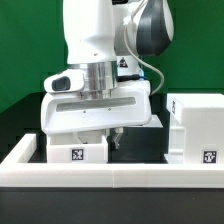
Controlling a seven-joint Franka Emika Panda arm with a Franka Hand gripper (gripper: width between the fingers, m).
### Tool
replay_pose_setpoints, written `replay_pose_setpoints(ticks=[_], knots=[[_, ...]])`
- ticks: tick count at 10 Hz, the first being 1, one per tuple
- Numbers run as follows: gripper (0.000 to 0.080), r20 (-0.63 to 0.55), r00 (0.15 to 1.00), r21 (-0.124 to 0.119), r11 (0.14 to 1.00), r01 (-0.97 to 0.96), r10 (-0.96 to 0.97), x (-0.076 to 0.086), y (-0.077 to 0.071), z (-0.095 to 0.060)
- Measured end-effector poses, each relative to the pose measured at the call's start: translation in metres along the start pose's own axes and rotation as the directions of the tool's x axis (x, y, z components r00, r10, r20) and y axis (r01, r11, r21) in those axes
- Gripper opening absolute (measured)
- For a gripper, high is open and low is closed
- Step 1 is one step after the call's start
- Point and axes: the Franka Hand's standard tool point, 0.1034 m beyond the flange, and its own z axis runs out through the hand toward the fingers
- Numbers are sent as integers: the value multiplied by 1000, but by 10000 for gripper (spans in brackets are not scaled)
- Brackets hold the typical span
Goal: Assemble drawer
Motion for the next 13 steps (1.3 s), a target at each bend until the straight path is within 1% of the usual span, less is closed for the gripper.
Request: replay_pose_setpoints(ticks=[1,2,3,4,6,7,9,10,11,12,13], knots=[[271,1,1000,0,1000,3,-3,0,-2,1],[137,1,1000,0,1000,7,-7,1,-4,1],[137,1,1000,1,1000,9,-9,1,-5,1],[41,-3,1000,0,1000,10,-10,3,-5,-1],[41,-4,1000,0,1000,8,-8,4,-6,-1],[41,-8,1000,-1,1000,-1,1,7,-10,-4],[41,-24,1000,-1,1000,-4,4,15,-18,-15],[41,-14,999,12,999,33,-33,17,-23,-23],[41,1,994,31,994,107,-107,19,-25,-32],[41,4,982,41,981,188,-189,20,-22,-34],[41,5,982,40,982,186,-186,19,-21,-32]])
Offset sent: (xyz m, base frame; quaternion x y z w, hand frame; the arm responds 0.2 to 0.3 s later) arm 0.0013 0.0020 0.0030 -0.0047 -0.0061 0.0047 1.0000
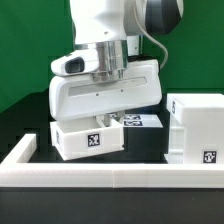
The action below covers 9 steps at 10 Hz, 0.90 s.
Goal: Assemble drawer
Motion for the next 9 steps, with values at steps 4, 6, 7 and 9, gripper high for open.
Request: replay_pose_setpoints(ticks=[4,6,7,9], knots=[[41,2,958,-23,958,286,-286,-5,-1,5],[41,37,846,-9,847,532,-531,-8,-10,7],[41,38,807,-6,807,590,-590,-8,-10,8],[41,47,718,-4,718,696,-695,-10,-7,7]])
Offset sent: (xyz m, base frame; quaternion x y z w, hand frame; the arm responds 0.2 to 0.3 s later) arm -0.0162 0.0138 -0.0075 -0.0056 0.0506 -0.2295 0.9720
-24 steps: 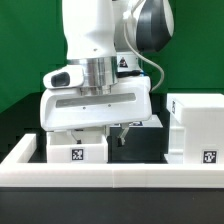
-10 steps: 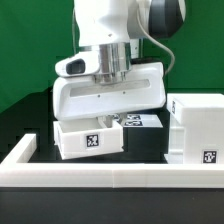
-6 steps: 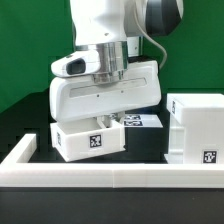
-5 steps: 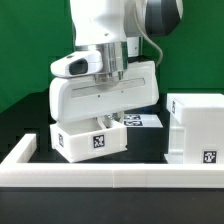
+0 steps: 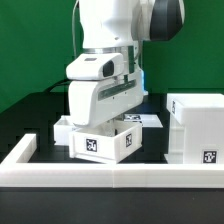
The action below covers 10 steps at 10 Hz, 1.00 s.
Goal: Assemble drawer
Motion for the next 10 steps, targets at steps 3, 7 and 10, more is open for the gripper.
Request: replay_pose_setpoints(ticks=[3,7,10], knots=[[41,17,965,-6,965,262,-262,-1,-7,5],[41,36,926,17,927,375,-375,12,-14,11],[41,33,924,1,924,381,-381,17,-17,16]])
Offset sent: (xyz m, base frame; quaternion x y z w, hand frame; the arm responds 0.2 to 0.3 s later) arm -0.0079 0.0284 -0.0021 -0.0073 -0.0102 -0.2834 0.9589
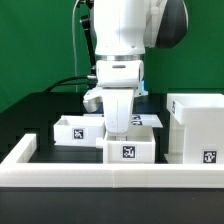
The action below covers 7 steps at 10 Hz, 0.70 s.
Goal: Assemble drawer
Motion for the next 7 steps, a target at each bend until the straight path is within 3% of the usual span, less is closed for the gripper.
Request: replay_pose_setpoints(ticks=[3,7], knots=[[41,7,999,22,999,46,-46,22,5,4],[41,6,999,31,998,46,-46,23,3,7]])
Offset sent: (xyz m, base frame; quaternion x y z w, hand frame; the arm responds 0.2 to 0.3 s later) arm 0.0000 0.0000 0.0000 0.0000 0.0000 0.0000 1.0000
